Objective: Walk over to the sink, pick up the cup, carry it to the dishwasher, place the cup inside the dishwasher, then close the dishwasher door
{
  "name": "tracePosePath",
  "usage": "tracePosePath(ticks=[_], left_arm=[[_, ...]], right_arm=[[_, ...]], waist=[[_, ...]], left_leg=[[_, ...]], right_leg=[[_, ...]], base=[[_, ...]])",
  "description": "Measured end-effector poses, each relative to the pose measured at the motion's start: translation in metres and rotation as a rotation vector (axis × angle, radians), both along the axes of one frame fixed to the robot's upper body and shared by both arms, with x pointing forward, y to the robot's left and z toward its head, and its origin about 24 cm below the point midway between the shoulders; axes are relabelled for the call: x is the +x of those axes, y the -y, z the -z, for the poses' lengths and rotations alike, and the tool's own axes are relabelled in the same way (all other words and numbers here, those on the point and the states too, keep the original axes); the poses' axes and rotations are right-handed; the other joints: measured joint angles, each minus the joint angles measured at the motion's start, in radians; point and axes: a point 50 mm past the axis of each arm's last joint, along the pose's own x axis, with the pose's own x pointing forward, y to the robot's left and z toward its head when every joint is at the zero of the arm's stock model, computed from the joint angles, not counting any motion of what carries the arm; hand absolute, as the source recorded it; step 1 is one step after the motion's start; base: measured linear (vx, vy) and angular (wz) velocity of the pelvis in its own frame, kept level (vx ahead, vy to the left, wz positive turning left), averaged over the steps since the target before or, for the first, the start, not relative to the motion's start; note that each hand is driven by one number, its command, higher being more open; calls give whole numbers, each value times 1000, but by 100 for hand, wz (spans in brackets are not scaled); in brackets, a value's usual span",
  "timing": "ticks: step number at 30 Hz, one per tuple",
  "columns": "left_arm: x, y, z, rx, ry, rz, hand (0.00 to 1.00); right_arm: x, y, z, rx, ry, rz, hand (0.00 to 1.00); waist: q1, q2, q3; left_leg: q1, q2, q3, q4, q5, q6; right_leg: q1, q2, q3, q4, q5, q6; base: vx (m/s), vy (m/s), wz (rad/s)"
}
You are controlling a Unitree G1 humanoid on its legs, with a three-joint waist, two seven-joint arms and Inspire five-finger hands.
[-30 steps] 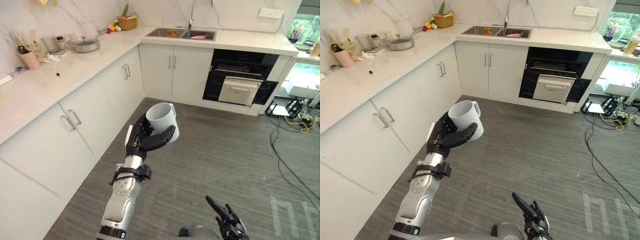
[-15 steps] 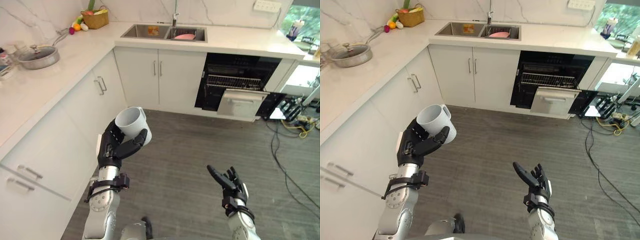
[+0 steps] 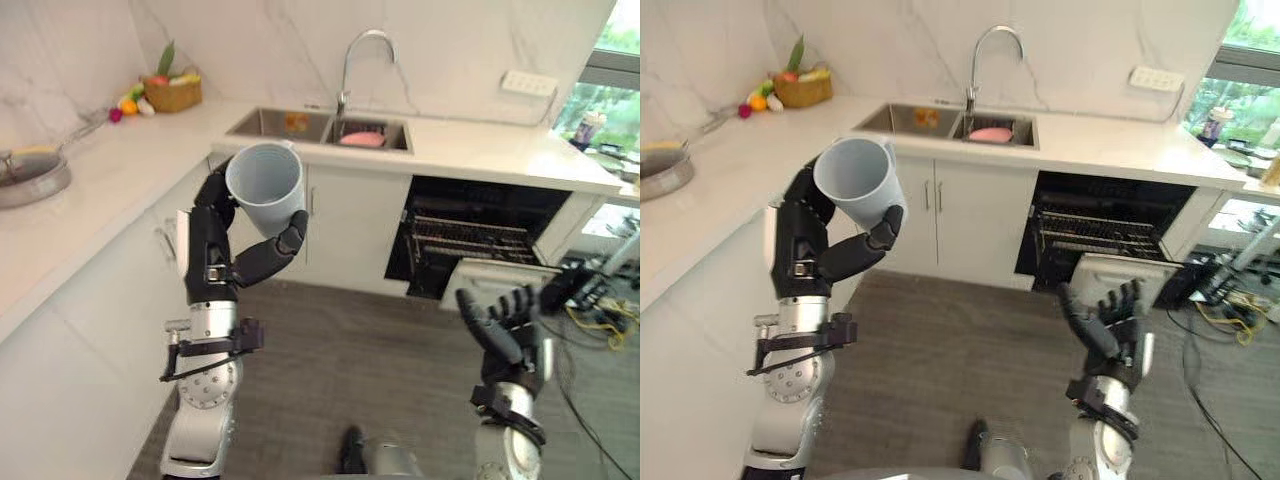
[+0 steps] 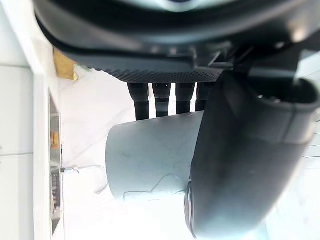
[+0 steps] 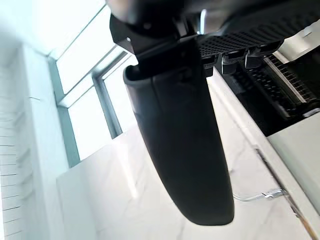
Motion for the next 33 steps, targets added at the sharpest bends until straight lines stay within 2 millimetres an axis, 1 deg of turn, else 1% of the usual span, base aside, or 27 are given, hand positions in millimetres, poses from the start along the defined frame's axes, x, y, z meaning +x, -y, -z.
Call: tracePosePath(ticks=[1, 2, 3, 4, 5, 6, 8, 10, 11, 12, 13, 15, 16, 18, 19, 20, 21, 22, 23, 24, 25, 26, 27, 29, 31, 32, 33], left_arm=[[1, 2, -1, 2, 4, 14, 0], [1, 6, -2, 3, 8, 35, 0], [2, 10, -1, -6, 5, 48, 0], [3, 10, -1, -6, 3, 47, 0], [4, 11, 4, -4, -19, 43, 0], [5, 12, 7, -3, -39, 38, 0], [3, 9, 11, -4, -67, 28, 0], [0, 4, 17, -5, -94, 6, 0], [-1, 2, 19, -17, -104, -3, 0], [-1, 2, 20, -21, -106, -4, 0], [-1, 2, 20, -25, -106, -2, 0], [-2, 4, 21, -35, -110, 4, 0], [-4, 4, 22, -34, -117, 4, 0], [-7, 5, 27, -32, -140, 12, 0], [-8, 6, 27, -32, -143, 16, 0], [-10, 8, 28, -32, -144, 25, 0], [-13, 7, 31, -20, -152, 28, 0], [-13, 6, 33, -4, -162, 34, 0], [-11, 7, 35, 20, -169, 56, 0], [-8, 8, 36, 35, -172, 68, 0], [-6, 8, 37, 42, -183, 70, 0], [-4, 3, 45, 58, -226, 53, 0], [-3, -1, 47, 59, -238, 31, 0], [-2, -10, 44, 59, -219, -20, 0], [-2, -19, 44, 64, -221, -68, 0], [-3, -26, 44, 87, -220, -107, 0], [-4, -30, 43, 115, -207, -136, 0]], right_arm=[[0, 0, -5, -7, 16, 13, 100], [-1, 1, -16, -26, 47, 47, 100], [-4, 5, -30, -51, 90, 87, 100], [-8, 8, -37, -66, 117, 108, 100], [-14, 15, -51, -124, 168, 143, 100], [-16, 20, -58, -159, 198, 170, 100], [-21, 28, -68, -194, 244, 200, 100], [-18, 28, -72, -210, 271, 172, 100], [-11, 27, -77, -220, 298, 134, 100], [-7, 26, -79, -218, 313, 113, 100], [2, 23, -83, -207, 331, 60, 100], [16, 14, -81, -207, 323, -32, 100], [21, 9, -78, -202, 311, -75, 100], [20, 3, -68, -185, 256, -132, 100], [19, 3, -66, -184, 244, -136, 100], [15, 3, -62, -183, 219, -138, 100], [14, 1, -53, -156, 184, -140, 100], [12, 0, -46, -136, 157, -135, 100], [10, 0, -36, -107, 121, -125, 100], [10, 1, -27, -81, 87, -113, 100], [9, 1, -21, -67, 65, -108, 100], [12, -4, -3, -18, -8, -126, 100], [14, -7, 5, -2, -36, -146, 100], [18, -15, 9, 12, -42, -187, 100], [23, -17, 5, 7, -16, -208, 100], [26, -17, 3, 4, -2, -206, 100], [28, -17, 0, -3, 13, -203, 100]], waist=[[-1, 1, 0], [-3, 9, 6], [0, 37, 24], [-2, 35, 25], [0, 36, 30], [0, 51, 25], [-1, 47, 27], [9, 37, 20], [11, 35, 17], [11, 35, 16], [13, 34, 14], [27, 33, 14], [32, 33, 14], [32, 35, 13], [32, 36, 11], [33, 37, -1], [33, 2, -27], [24, -17, -49], [7, -54, -67], [-3, -77, -55], [-2, -83, -52], [0, -74, -31], [3, -56, -23], [3, -47, -19], [3, -49, -12], [3, -52, -6], [3, -68, 2]], left_leg=[[-25, 16, -4, 69, 13, 2], [-99, 68, -8, 249, 77, 25], [-177, 135, -39, 449, 222, 36], [-224, 146, -64, 540, 331, 23], [-289, 164, -122, 681, 560, 1], [-367, 182, -152, 803, 545, -7], [-539, 201, -140, 938, 431, 17], [-619, 208, -71, 827, 313, 31], [-628, 208, -16, 634, 266, 29], [-623, 199, 2, 504, 257, 24], [-597, 154, 0, 213, 258, 17], [-582, 93, -73, -93, 276, 1], [-595, 77, -88, -142, 289, -3], [-615, 50, -60, -151, 354, -1], [-615, 45, -50, -151, 370, 3], [-608, 22, -50, -149, 420, 40], [-606, -16, -55, -109, 429, 13], [-602, -48, -52, -98, 404, 28], [-598, -97, -48, -81, 363, 46], [-567, -133, -49, -78, 330, 64], [-545, -144, -50, -81, 315, 71], [-423, -155, -51, -142, 288, 88], [-373, -138, -53, -174, 284, 90], [-331, -111, -51, -221, 279, 82], [-299, -103, -35, -243, 268, 65], [-274, -105, -20, -246, 254, 49], [-255, -119, -8, -239, 235, 41]], right_leg=[[0, 10, -3, 10, -23, -5], [22, 40, -10, 8, -66, 3], [62, 59, -17, 34, -118, 18], [72, 60, 7, 66, -150, 31], [121, 93, 24, 67, -194, -16], [151, 118, 35, 56, -219, -26], [239, 147, 75, -11, -235, -17], [310, 151, 133, -90, -228, -8], [350, 147, 173, -134, -217, -12], [367, 144, 192, -150, -216, -11], [387, 135, 232, -161, -223, 2], [394, 117, 304, -155, -244, 37], [404, 106, 337, -155, -255, 56], [473, 71, 365, -149, -302, 132], [489, 64, 365, -143, -313, 149], [514, 45, 371, -112, -348, 198], [517, 0, 390, -58, -383, 217], [508, -30, 389, -20, -385, 219], [463, -74, 371, 87, -366, 243], [424, -114, 339, 221, -305, 245], [400, -133, 319, 295, -254, 244], [328, -201, 217, 519, -168, 196], [292, -203, 153, 552, -210, 161], [209, -185, 75, 463, -247, 179], [144, -191, 29, 363, -253, 177], [126, -200, -17, 268, -226, 166], [129, -207, -53, 202, -162, 126]], base=[[391, -263, -30], [405, -227, -39], [422, -180, -40], [471, -125, -43], [483, -97, -41], [582, -123, -60], [486, -95, -54], [537, -79, -79], [508, -43, -91], [534, -4, -84], [522, 49, -80], [506, 107, -98], [506, 181, -94], [568, 258, -67], [530, 316, -44], [557, 374, -48], [583, 376, -37], [608, 351, -3], [588, 299, 36], [550, 285, 37], [626, 334, 20], [519, 275, 3], [517, 261, -3], [261, 71, -10], [167, -26, -25], [163, -65, -35], [213, -69, -52]])
